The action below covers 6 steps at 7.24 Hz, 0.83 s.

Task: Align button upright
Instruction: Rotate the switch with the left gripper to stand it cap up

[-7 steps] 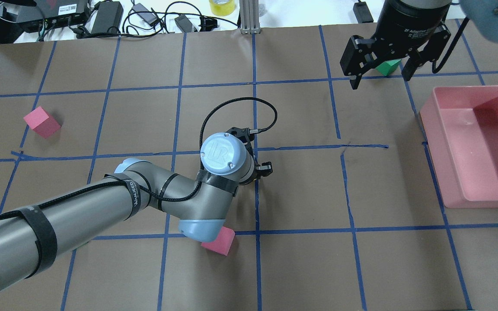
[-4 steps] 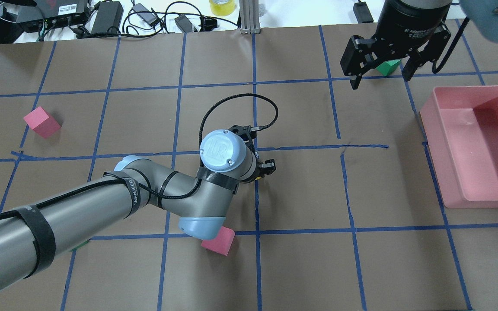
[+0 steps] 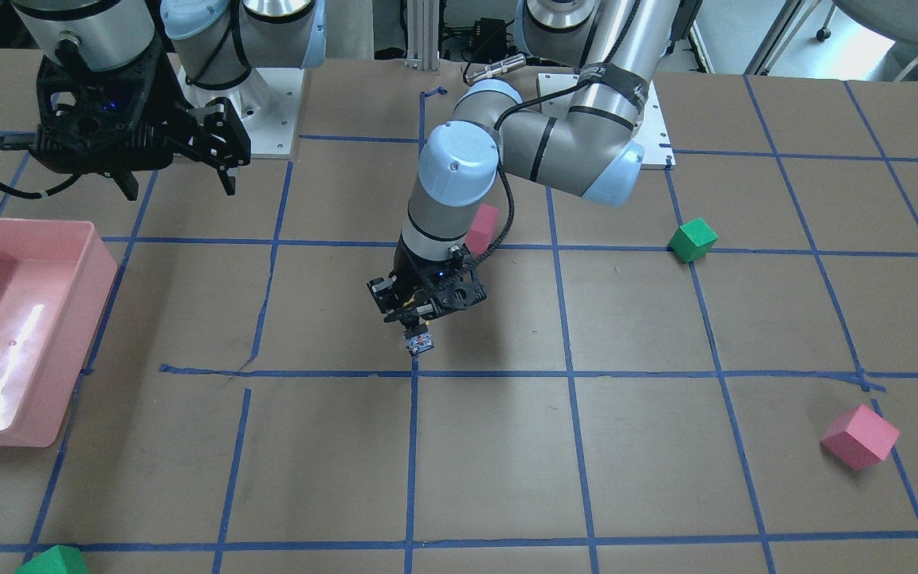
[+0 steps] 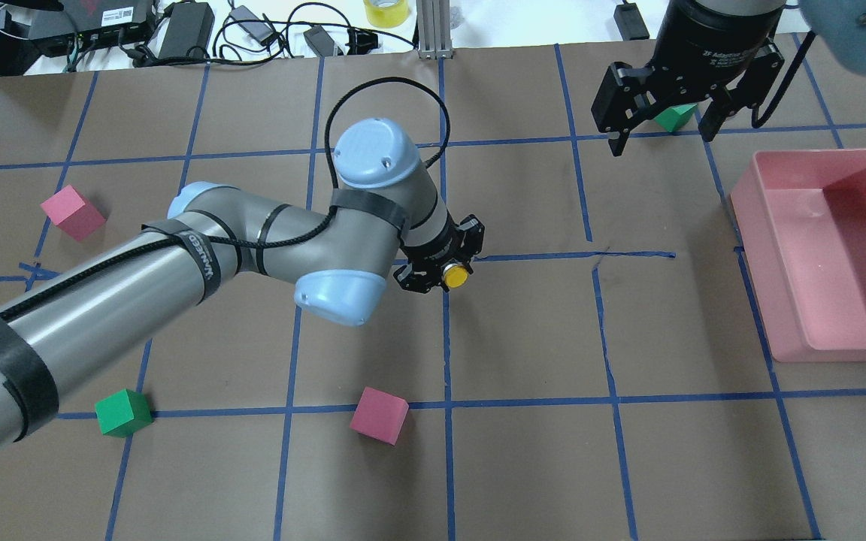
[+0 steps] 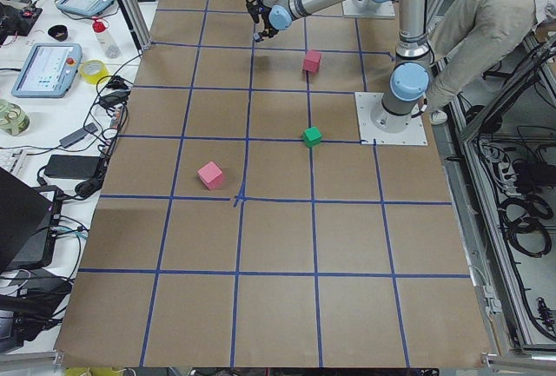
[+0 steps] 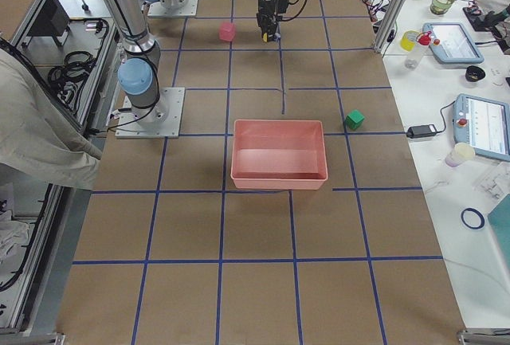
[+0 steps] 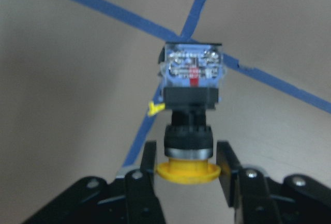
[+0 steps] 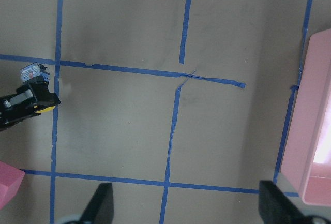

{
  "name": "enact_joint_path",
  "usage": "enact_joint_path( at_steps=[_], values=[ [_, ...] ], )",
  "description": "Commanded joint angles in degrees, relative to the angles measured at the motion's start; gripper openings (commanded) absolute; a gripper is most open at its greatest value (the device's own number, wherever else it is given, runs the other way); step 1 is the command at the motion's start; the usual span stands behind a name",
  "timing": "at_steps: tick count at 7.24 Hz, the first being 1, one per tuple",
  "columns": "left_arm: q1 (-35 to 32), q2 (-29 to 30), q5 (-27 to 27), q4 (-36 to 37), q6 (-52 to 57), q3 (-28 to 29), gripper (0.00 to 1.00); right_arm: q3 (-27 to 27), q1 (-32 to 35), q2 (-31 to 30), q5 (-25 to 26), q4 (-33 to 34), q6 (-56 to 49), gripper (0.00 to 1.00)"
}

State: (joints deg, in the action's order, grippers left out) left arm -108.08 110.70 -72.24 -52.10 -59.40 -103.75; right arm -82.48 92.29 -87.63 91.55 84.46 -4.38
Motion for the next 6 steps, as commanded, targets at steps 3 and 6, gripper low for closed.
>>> enact_joint_path(
  at_steps=[3, 6],
  values=[
    [9.99, 0.74, 21.73, -8.8, -10.18, 0.66, 0.0, -0.05, 0.0, 0.0, 0.03, 0.0, 0.07, 1.0],
    [11.21, 3.37, 30.82, -8.89, -12.32, -2.5, 0.0, -0.14, 0.0, 0.0, 0.03, 0.0, 0.07, 1.0]
  ],
)
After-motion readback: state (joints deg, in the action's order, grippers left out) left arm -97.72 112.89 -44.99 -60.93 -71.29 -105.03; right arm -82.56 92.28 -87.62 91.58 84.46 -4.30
